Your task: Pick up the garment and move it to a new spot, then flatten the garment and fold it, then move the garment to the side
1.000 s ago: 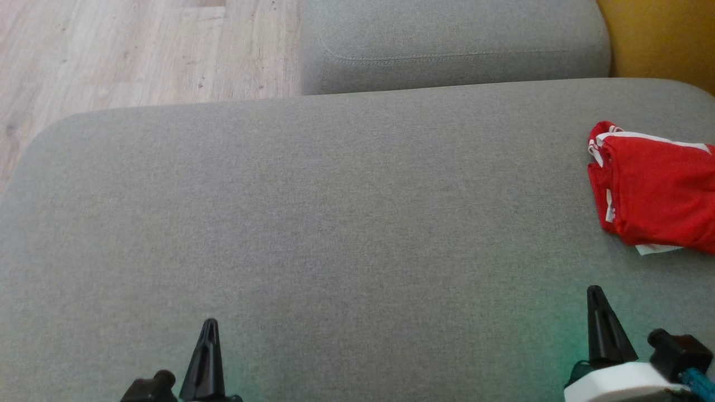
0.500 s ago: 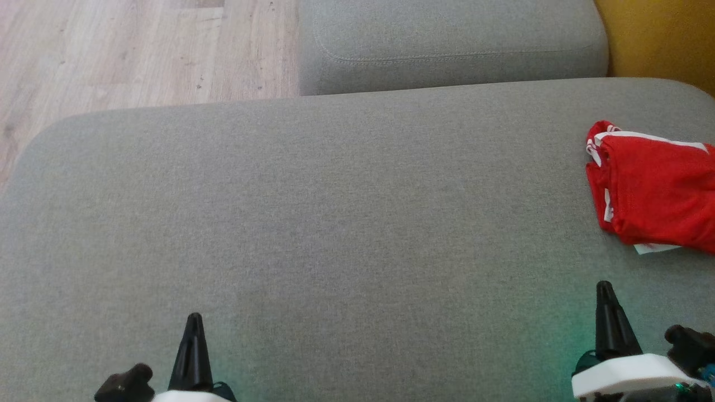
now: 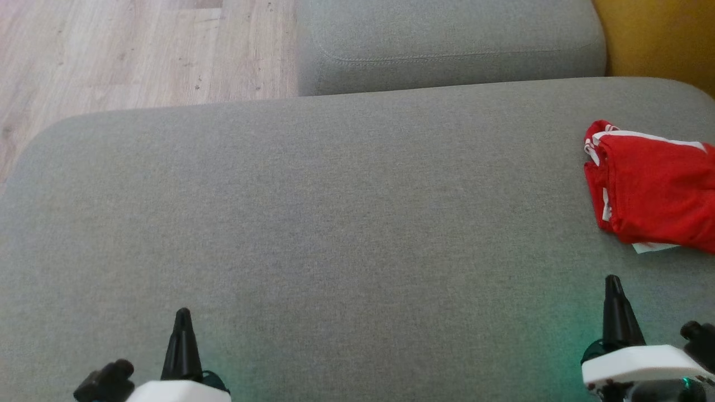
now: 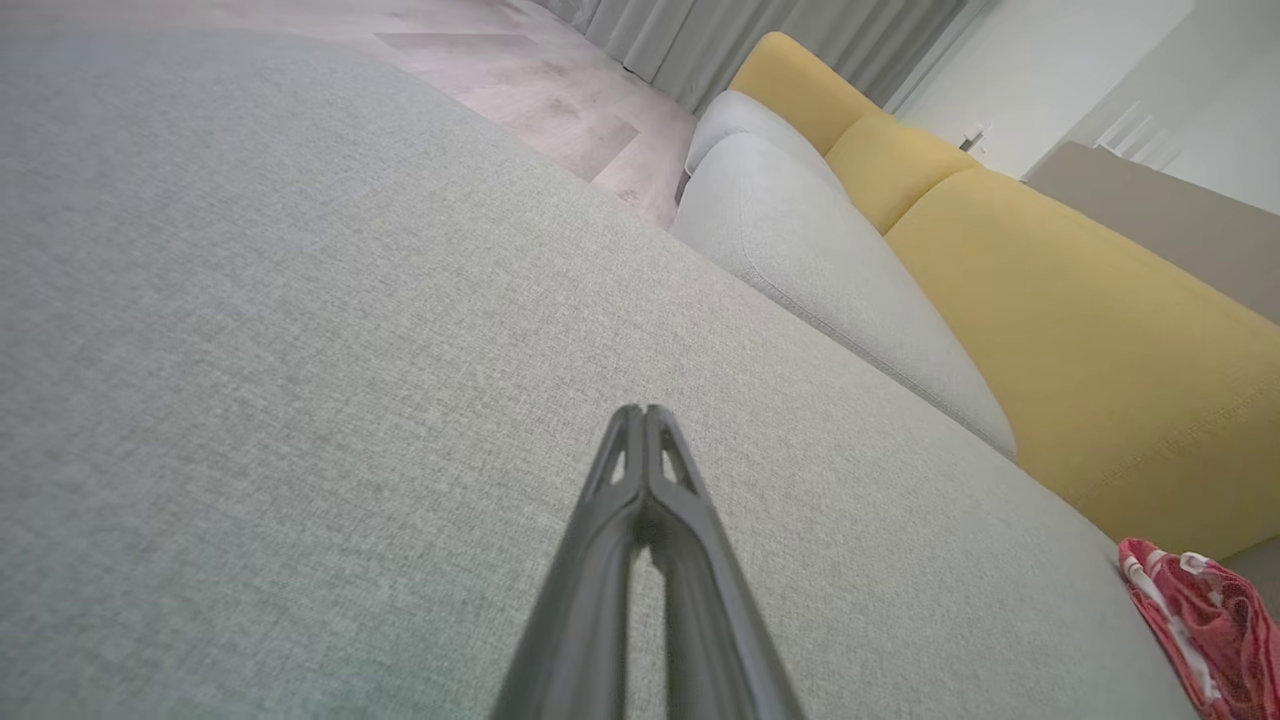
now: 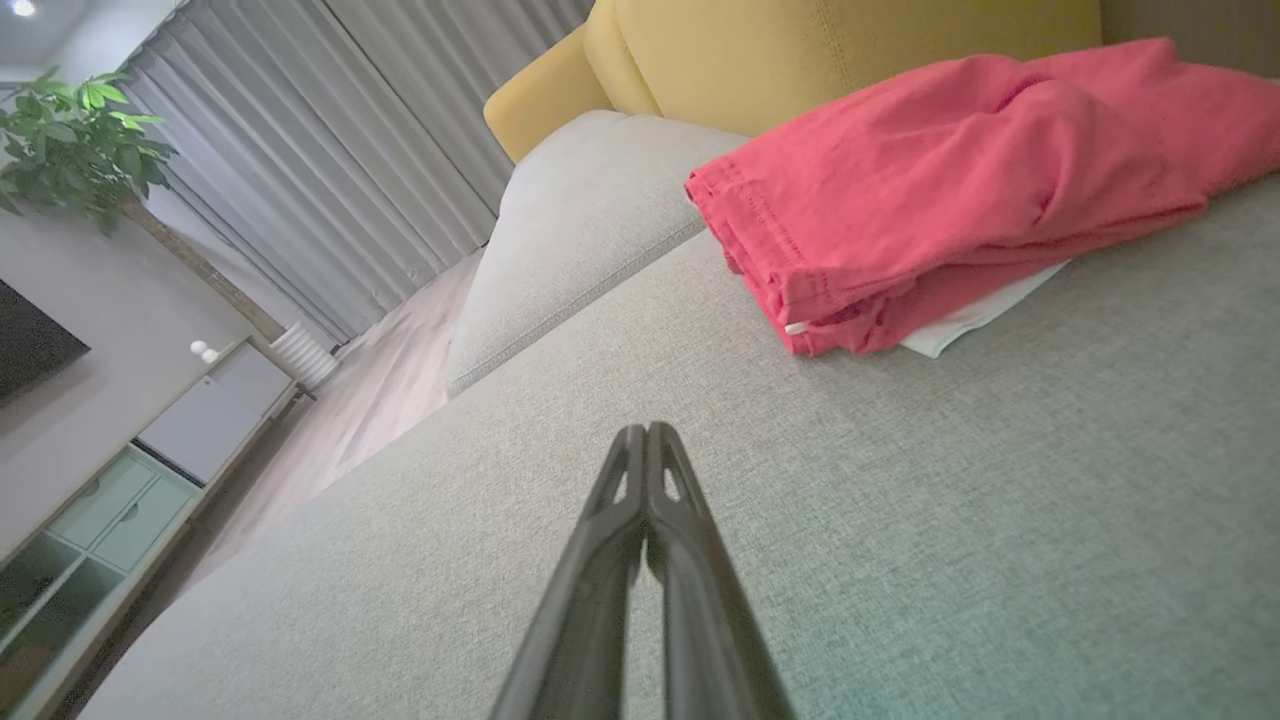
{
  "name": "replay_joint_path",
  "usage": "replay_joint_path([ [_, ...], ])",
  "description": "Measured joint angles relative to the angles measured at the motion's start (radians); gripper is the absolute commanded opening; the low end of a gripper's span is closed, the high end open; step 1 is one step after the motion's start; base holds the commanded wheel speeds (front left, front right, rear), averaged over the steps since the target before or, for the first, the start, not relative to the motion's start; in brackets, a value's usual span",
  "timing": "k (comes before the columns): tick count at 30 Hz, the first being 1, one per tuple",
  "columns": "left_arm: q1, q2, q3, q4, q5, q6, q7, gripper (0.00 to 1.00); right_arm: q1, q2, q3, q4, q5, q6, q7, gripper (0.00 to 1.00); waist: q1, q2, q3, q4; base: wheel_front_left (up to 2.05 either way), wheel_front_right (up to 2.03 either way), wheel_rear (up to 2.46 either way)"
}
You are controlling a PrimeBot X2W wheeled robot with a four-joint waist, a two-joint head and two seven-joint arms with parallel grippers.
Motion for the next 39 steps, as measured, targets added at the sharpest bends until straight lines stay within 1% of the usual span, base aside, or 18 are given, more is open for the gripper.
replay_joint_path([
  [23,-0.034,0.0,0.04,-0.001,-0.263,-0.011,0.063,0.0,-0.042,0.0,-0.014,0.003,0.281,0.0,0.065,0.0,0.0,0.0,-0.002,-0.006,0.0,0.0,0.0],
  [25,-0.039,0.0,0.043,-0.001,-0.285,-0.019,0.068,0.0,-0.042,0.0,-0.015,0.003,0.307,0.0,0.073,0.0,0.0,0.0,-0.002,-0.007,0.0,0.0,0.0],
  [39,-0.06,0.0,0.072,-0.001,-0.432,-0.027,0.107,0.0,-0.063,0.0,-0.026,0.004,0.465,0.0,0.111,0.0,0.0,0.0,-0.003,-0.011,0.0,0.0,0.0],
])
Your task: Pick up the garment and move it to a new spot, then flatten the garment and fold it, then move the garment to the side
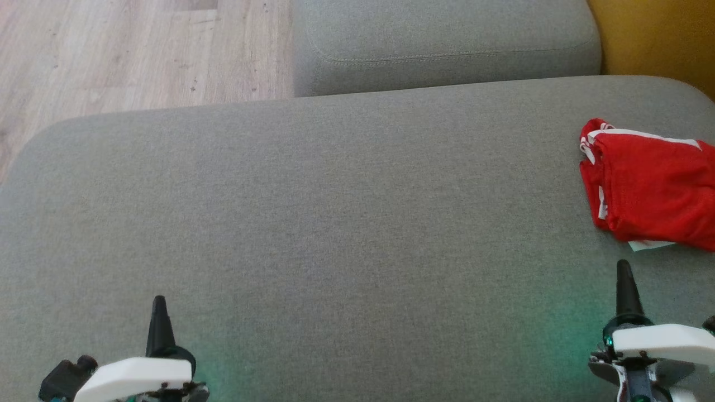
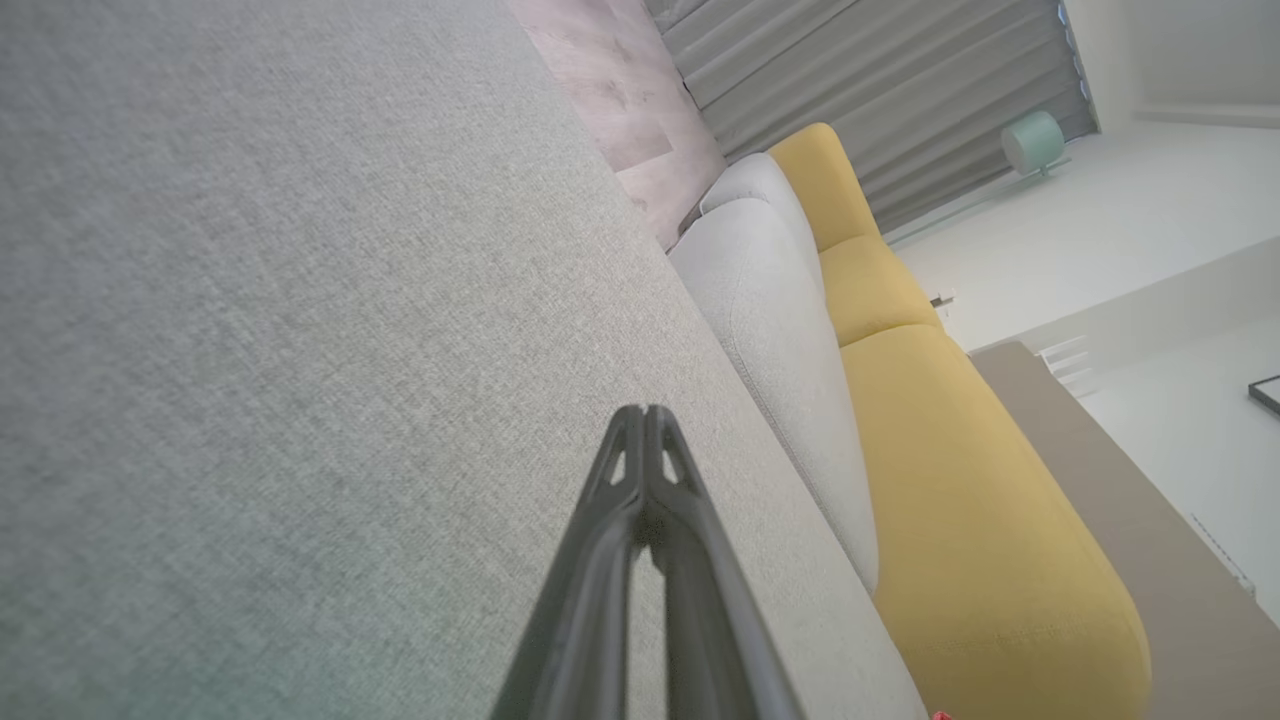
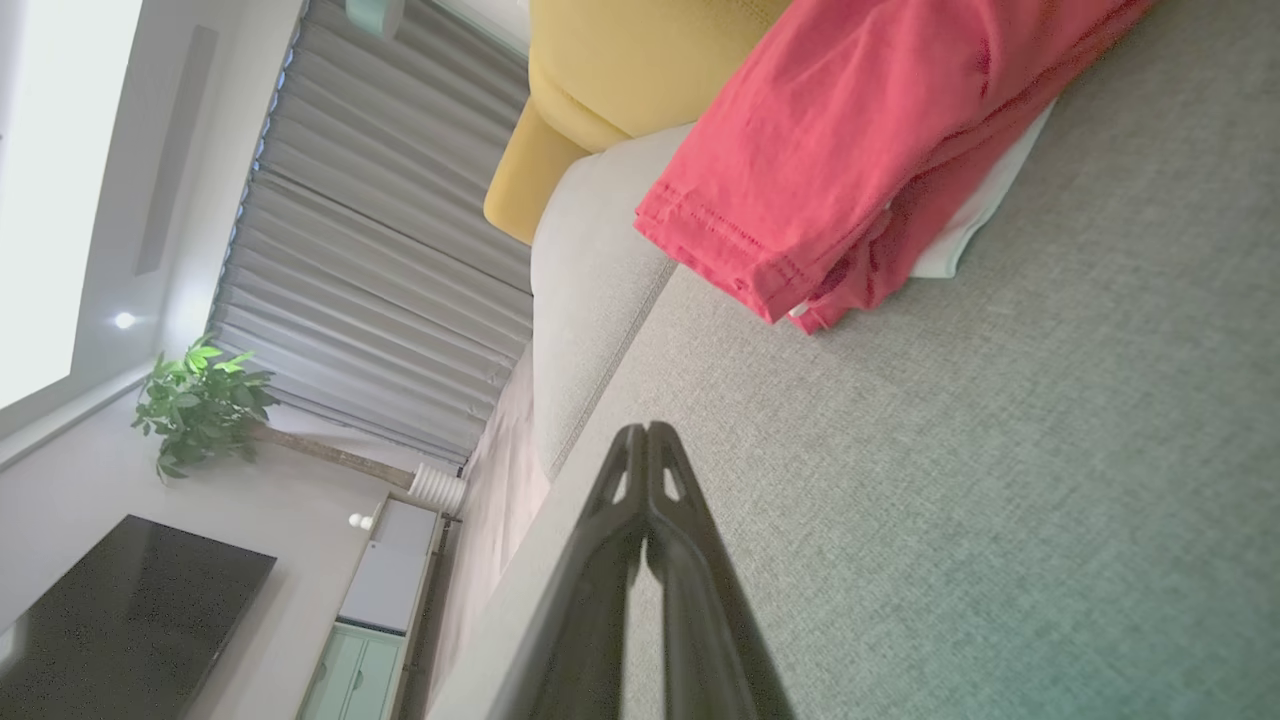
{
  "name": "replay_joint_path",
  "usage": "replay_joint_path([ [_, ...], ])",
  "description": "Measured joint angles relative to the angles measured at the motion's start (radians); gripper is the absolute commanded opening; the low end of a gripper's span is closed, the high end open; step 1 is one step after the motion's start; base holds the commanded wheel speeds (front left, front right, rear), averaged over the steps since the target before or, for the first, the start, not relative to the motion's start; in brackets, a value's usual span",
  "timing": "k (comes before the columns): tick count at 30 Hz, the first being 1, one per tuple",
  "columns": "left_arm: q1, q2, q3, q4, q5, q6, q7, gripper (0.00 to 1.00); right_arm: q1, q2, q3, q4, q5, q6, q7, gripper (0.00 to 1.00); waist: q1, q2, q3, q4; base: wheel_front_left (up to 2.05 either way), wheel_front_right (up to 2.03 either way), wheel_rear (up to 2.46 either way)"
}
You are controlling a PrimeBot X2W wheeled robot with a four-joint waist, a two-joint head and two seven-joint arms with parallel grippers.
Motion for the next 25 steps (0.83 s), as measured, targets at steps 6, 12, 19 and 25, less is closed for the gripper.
replay_joint_path([
  [6,-0.002,0.0,0.007,0.0,-0.068,-0.001,0.017,0.0,-0.009,0.0,-0.007,0.001,0.074,0.0,0.014,0.0,0.0,0.0,0.0,-0.002,0.0,0.0,0.0],
  [12,-0.019,0.0,0.024,0.0,-0.134,-0.008,0.034,0.0,-0.02,0.0,-0.011,0.001,0.147,0.0,0.032,0.0,0.0,0.0,-0.001,-0.003,0.0,0.0,0.0],
  [19,-0.026,0.0,0.035,0.0,-0.214,-0.013,0.053,0.0,-0.034,0.0,-0.016,0.002,0.232,0.0,0.052,0.0,0.0,0.0,-0.001,-0.005,0.0,0.0,0.0],
  [25,-0.041,0.0,0.046,-0.001,-0.282,-0.016,0.07,0.0,-0.04,0.0,-0.02,0.002,0.306,0.0,0.069,0.0,0.0,0.0,-0.002,-0.007,0.0,0.0,0.0],
])
